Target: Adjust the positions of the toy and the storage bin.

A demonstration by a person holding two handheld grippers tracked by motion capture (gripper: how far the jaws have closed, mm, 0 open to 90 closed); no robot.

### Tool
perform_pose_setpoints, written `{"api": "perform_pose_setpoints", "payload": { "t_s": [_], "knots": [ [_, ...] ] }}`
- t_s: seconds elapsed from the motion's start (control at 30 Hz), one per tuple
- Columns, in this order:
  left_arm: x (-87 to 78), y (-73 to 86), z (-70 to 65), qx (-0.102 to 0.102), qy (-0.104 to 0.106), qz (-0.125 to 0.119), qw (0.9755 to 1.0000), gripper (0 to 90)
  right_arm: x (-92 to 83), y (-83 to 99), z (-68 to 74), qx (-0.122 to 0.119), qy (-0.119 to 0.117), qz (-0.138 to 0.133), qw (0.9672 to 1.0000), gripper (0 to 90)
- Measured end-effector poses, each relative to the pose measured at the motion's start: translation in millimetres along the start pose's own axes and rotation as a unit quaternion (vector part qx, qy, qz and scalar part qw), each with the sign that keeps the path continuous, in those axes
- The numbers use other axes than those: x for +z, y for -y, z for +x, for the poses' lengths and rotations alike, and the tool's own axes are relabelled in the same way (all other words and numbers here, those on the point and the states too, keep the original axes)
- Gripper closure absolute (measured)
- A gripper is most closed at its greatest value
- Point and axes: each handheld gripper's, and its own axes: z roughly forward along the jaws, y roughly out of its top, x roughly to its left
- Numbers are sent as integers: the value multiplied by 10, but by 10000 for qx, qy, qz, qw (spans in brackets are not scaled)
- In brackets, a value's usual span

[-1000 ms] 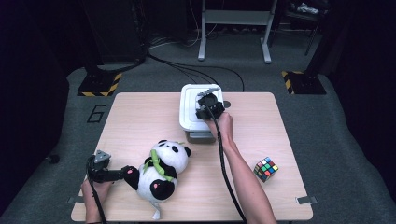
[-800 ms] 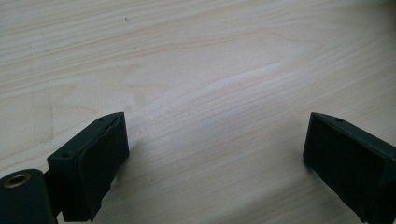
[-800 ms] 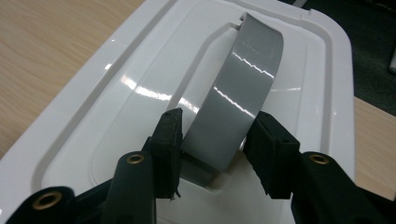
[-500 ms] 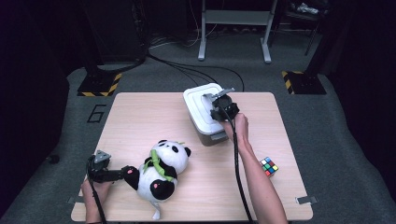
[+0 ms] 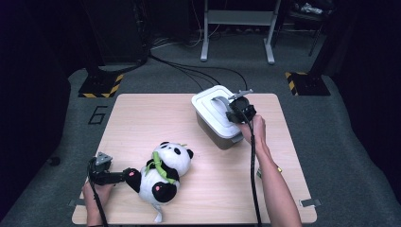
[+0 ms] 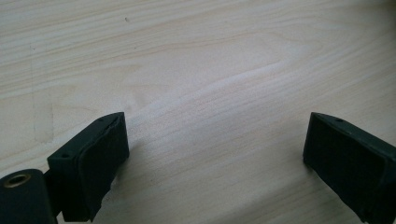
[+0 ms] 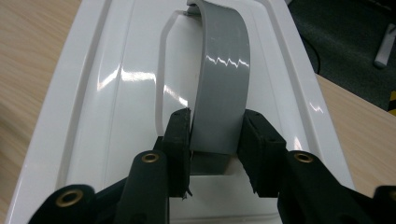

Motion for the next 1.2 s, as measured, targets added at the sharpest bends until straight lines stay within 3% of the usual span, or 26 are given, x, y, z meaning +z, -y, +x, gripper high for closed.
{"api": "perform_pose_setpoints", "payload": {
  "t_s": [0.4, 0.63, 1.03, 1.07, 1.13, 1.17, 1.2],
  "knots": [
    [0, 0, 0, -7, -9, 0, 10000, 67, -148, 204, -296, 175, 90, -14, 9998, 663],
    [0, 0, 0, -7, -9, -1, 10000, 67, -201, 273, -399, 283, 149, 23, 9995, 667],
    [-1, 0, -1, -13, -10, 2, 10000, 67, -265, 364, -542, 300, -11, -21, 9995, 663],
    [0, 0, -1, -7, -12, 1, 10000, 67, -266, 366, -541, 331, -7, -4, 9995, 642],
    [-1, 0, 0, -10, -9, 4, 10000, 67, -288, 368, -538, 430, -40, -65, 9990, 514],
    [0, 0, 0, -14, -8, 3, 10000, 67, -288, 368, -538, 430, -40, -65, 9990, 514],
    [-1, 1, 0, -14, -9, 6, 10000, 67, -341, 368, -500, 434, -24, -185, 9989, 426]
  ]
}}
